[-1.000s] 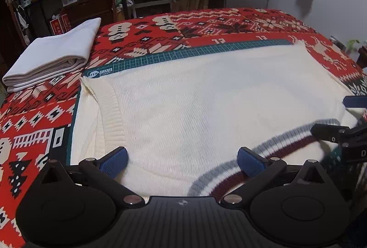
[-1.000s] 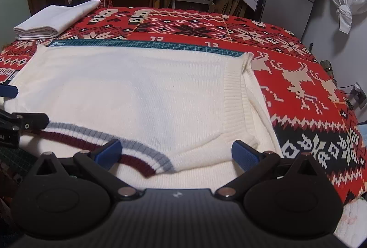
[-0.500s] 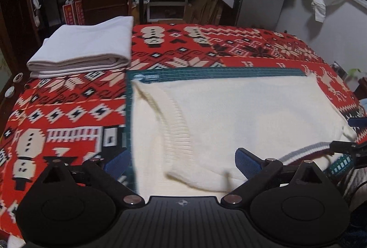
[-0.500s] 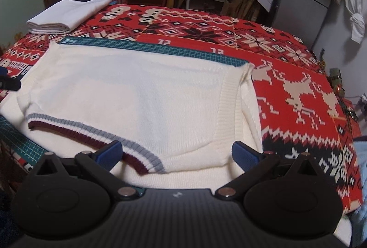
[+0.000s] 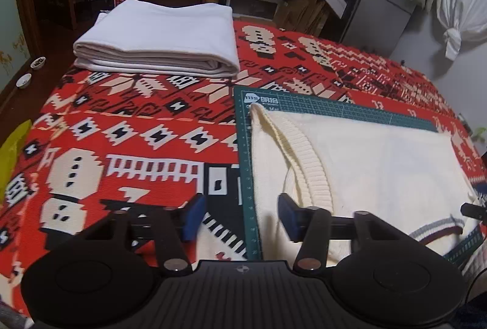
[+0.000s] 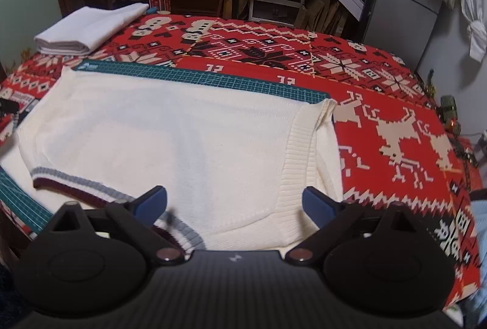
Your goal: Fold clothes
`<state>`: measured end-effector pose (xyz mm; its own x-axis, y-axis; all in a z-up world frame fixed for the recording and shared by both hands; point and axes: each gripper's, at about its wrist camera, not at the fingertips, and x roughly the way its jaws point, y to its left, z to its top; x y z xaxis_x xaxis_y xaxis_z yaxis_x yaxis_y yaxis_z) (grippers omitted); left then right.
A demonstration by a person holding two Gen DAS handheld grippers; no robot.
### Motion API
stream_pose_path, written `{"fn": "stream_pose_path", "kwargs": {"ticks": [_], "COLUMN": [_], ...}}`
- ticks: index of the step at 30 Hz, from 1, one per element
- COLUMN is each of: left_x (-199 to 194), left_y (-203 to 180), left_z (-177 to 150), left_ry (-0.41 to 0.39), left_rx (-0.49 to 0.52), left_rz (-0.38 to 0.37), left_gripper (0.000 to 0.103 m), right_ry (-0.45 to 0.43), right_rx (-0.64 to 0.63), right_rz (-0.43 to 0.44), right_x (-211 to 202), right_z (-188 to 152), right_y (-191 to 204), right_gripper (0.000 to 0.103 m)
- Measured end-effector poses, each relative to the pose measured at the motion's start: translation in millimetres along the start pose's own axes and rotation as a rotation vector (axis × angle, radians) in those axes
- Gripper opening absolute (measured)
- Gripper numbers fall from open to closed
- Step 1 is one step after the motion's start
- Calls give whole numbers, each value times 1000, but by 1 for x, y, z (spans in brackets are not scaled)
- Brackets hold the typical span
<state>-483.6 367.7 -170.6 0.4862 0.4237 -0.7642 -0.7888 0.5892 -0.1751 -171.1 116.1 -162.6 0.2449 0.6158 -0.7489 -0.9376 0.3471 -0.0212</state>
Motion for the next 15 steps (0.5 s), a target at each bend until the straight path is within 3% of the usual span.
{"fn": "stream_pose_path", "kwargs": {"ticks": [4,6,8,15], "left_x": [11,15,19,31], "left_y": [-9,-14,-19,-36], "left_z": [3,3,3,3], "left_ry": [-11,-4,6,34], "left_rx": [36,68,102,212], "left_rz": [-21,-5,15,81], "left_gripper": [34,18,10,5], "right_ry": [-39,-45,-47,-46], "right_rx": [43,38,36,71], "right_rz": [-15,-13,-18,-8], "right_x": [-9,-12,-15,-18], "right_z": [-3,-5,-7,-7], "right_y": [3,9,12,11], "right_gripper": [86,85,85,85]}}
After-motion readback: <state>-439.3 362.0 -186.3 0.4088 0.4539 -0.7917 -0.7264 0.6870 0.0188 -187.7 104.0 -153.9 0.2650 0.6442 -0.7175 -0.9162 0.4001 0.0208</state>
